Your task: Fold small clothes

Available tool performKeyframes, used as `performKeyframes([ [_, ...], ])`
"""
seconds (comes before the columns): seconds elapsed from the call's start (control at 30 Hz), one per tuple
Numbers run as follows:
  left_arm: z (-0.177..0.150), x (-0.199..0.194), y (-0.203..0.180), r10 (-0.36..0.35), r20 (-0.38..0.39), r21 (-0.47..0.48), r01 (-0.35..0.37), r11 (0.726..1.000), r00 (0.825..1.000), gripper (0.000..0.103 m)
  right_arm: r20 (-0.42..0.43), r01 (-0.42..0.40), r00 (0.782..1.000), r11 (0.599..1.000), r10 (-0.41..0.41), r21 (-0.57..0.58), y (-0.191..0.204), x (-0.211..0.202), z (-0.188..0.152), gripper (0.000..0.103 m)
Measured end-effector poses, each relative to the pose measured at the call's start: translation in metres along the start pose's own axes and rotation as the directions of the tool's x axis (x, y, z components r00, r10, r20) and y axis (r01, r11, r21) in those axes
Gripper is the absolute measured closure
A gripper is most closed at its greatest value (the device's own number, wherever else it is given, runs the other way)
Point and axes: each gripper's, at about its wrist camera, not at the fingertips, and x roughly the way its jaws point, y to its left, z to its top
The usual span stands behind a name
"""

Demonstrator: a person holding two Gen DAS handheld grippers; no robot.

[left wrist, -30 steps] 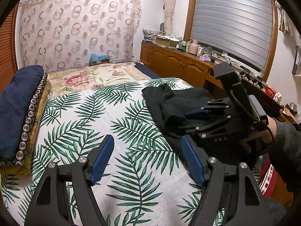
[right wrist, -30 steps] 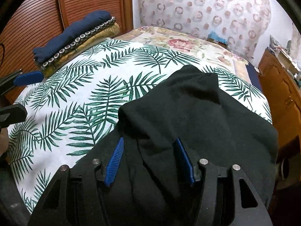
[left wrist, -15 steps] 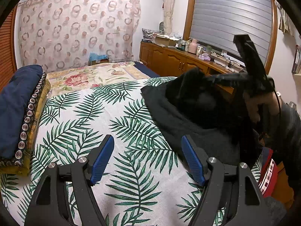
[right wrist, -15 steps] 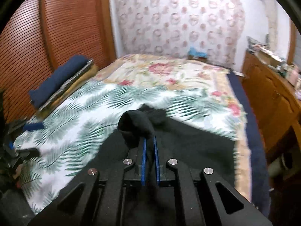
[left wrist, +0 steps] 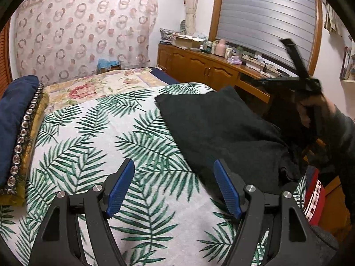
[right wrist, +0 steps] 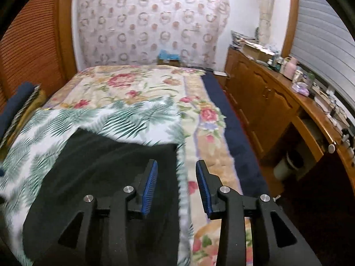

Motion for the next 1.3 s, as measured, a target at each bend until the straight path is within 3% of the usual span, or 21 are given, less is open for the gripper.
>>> performKeyframes([
  [0.17,-0.004,0.007,-0.015,-0.040,-0.023,0.026,0.041,0.999,0.999,0.028,0.018,-0.037,0.999,0.998,0.038,-0.046,0.006,-0.062,-0.043,0.066],
  [0.4,-0.012,0.013,-0.039,-0.087,-0.059,0.061,0.090,0.994,0.994,0.028,-0.044,-0.052,0.998,0.999,0.052,-0.014,0.011,-0.088,-0.092,0.066],
  [0.67,-0.023,0.017,-0.052,-0.112,-0.103,0.052,0.118,0.992,0.988,0.028,-0.122,-0.117,0.986,0.993,0.116,0.006,0.016,-0.089,-0.108,0.066],
  [1.0,-0.031,0.021,-0.056,-0.119,-0.122,0.038,0.125,0.991,0.985,0.028,-0.178,-0.075,0.981,0.997,0.073,-0.001,0.000,-0.081,-0.096,0.066],
  [1.07,-0.031,0.022,-0.057,-0.122,-0.127,0.037,0.127,0.991,0.984,0.028,-0.192,-0.100,0.977,0.994,0.090,-0.042,0.005,-0.080,-0.095,0.086],
  [1.13,-0.030,0.024,-0.057,-0.126,-0.127,0.037,0.131,0.991,0.984,0.028,-0.200,-0.114,0.975,0.992,0.100,-0.062,0.006,-0.082,-0.091,0.093],
  [1.3,-0.030,0.023,-0.059,-0.127,-0.126,0.040,0.133,0.990,0.984,0.028,-0.202,-0.133,0.973,0.988,0.114,-0.084,-0.013,-0.098,-0.077,0.095],
])
